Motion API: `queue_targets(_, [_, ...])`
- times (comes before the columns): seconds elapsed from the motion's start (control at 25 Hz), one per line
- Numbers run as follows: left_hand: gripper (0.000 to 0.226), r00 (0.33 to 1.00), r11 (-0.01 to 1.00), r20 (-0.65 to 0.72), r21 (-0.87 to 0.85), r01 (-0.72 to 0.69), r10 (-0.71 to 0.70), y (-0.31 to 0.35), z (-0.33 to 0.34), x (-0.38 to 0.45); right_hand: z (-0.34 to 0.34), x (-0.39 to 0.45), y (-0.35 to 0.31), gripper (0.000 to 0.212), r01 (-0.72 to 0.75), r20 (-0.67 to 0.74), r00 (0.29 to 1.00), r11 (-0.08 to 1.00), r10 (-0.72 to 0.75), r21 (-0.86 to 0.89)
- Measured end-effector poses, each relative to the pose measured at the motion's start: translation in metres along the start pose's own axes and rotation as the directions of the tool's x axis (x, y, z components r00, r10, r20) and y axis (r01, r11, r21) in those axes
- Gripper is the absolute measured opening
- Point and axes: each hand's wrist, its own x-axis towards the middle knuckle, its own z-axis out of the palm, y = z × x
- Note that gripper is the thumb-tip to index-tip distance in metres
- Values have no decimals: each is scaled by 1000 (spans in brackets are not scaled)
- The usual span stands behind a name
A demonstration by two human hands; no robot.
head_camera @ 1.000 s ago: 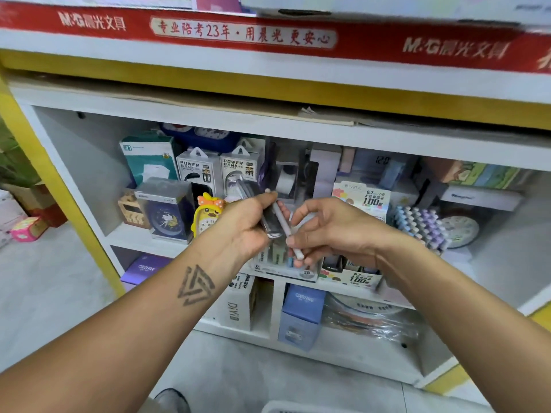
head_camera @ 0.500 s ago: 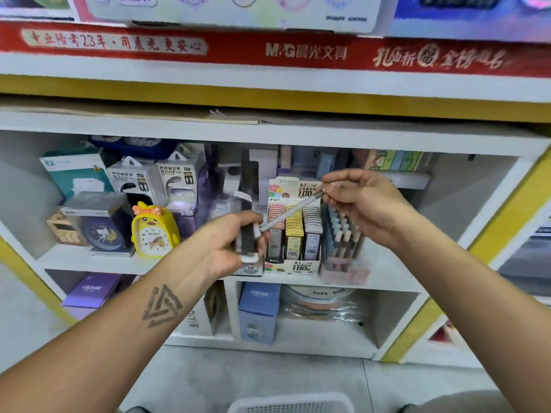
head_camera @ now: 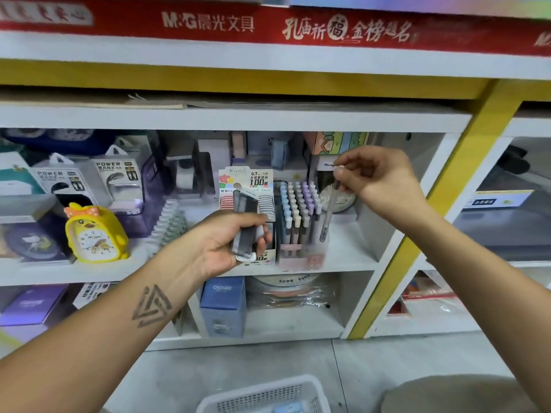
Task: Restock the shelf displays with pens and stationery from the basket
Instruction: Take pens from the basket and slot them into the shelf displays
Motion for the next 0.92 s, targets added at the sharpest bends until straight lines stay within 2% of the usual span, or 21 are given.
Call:
queue_targets(0.28, [9, 1000, 999, 2, 29, -19, 19, -7, 9, 4, 8, -21, 28, 15, 93, 125, 991, 947, -56, -309])
queue_targets(0.4, [9, 1000, 999, -3, 41, -27, 27, -8, 11, 4, 10, -26, 33, 15, 100, 142, 988, 939, -55, -330])
queue_targets(0.6, [10, 999, 998, 3, 55, -38, 38, -9, 10, 5, 15, -28, 29, 6, 244, 248, 956, 887, -153, -392])
queue_targets(0.8, [13, 999, 997, 13, 71, -42, 42, -9, 9, 4, 19, -31, 24, 4, 288, 296, 936, 898, -191, -331])
queue_targets(0.92, [16, 999, 997, 9, 60, -39, 39, -8, 7, 5, 20, -30, 27, 5, 281, 299, 938, 887, -174, -365])
